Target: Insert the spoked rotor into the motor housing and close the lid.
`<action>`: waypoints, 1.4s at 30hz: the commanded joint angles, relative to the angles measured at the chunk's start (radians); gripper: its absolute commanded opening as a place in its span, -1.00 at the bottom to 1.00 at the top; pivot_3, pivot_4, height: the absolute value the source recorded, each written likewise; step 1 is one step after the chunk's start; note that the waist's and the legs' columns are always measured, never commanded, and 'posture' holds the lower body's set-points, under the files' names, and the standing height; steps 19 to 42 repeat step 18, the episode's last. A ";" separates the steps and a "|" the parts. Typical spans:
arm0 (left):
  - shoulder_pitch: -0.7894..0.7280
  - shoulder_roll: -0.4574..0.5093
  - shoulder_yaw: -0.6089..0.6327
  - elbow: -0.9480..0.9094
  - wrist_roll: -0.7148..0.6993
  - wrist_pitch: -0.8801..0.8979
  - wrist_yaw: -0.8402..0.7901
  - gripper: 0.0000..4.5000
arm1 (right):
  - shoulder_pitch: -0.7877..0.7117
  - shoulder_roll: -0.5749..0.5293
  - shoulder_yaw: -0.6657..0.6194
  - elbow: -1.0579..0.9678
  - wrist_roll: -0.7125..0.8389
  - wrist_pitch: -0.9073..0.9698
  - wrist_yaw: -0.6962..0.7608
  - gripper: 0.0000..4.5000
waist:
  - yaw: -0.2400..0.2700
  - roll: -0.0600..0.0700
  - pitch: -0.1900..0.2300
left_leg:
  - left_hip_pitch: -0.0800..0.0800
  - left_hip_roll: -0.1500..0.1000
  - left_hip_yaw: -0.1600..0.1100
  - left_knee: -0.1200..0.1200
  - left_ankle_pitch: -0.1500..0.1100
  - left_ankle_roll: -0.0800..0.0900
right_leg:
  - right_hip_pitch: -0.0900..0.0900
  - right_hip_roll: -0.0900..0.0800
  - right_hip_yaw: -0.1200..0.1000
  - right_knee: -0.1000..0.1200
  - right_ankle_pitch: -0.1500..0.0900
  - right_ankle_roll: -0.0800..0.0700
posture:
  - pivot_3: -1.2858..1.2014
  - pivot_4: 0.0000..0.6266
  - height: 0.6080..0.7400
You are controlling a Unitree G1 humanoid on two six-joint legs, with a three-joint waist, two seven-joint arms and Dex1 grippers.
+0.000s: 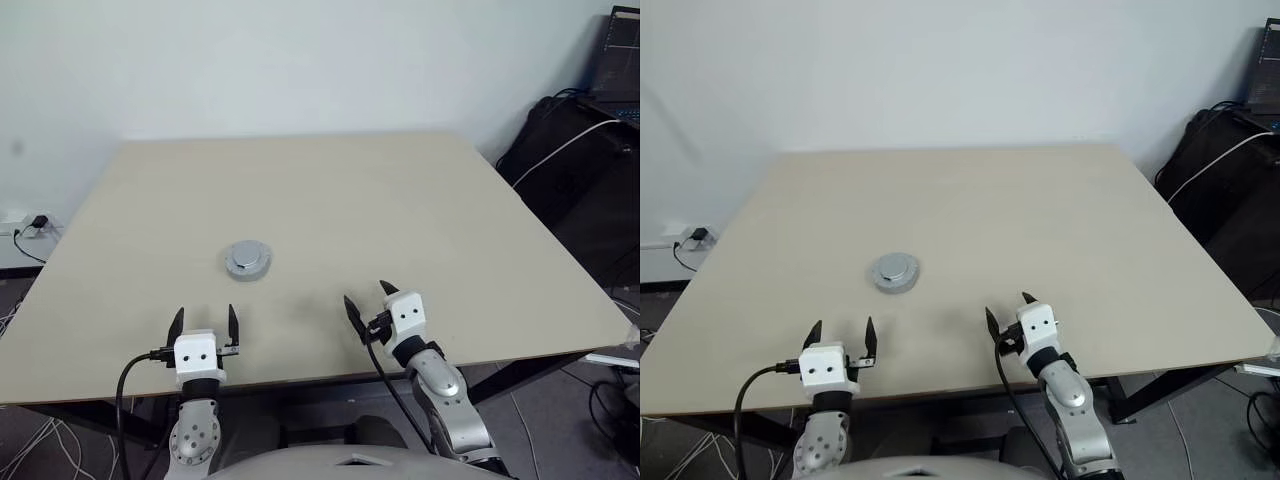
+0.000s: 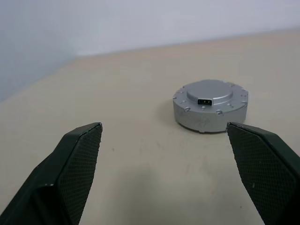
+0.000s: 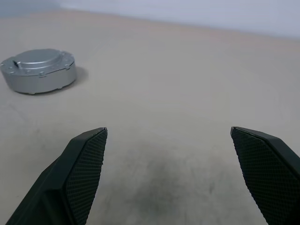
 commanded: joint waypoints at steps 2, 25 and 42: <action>-0.011 -0.001 -0.010 -0.019 -0.082 -0.008 -0.085 1.00 | -0.024 0.011 -0.008 0.004 -0.032 -0.085 -0.033 1.00 | -0.001 0.000 0.000 | 0.000 0.000 0.000 0.000 0.000 0.000 | 0.000 0.000 0.000 0.000 0.000 0.000 | 0.03 -1.00 1.00; 0.000 -0.026 -0.002 -0.072 -0.161 0.109 -0.184 1.00 | -0.043 0.030 -0.009 0.020 -0.016 -0.010 -0.016 1.00 | -0.001 0.000 -0.001 | 0.000 0.001 0.000 0.001 0.003 0.005 | 0.001 0.002 0.000 0.000 0.000 0.000 | 0.03 -1.00 1.00; 0.000 -0.026 -0.002 -0.072 -0.161 0.109 -0.184 1.00 | -0.043 0.030 -0.009 0.020 -0.016 -0.010 -0.016 1.00 | -0.001 0.000 -0.001 | 0.000 0.001 0.000 0.001 0.003 0.005 | 0.001 0.002 0.000 0.000 0.000 0.000 | 0.03 -1.00 1.00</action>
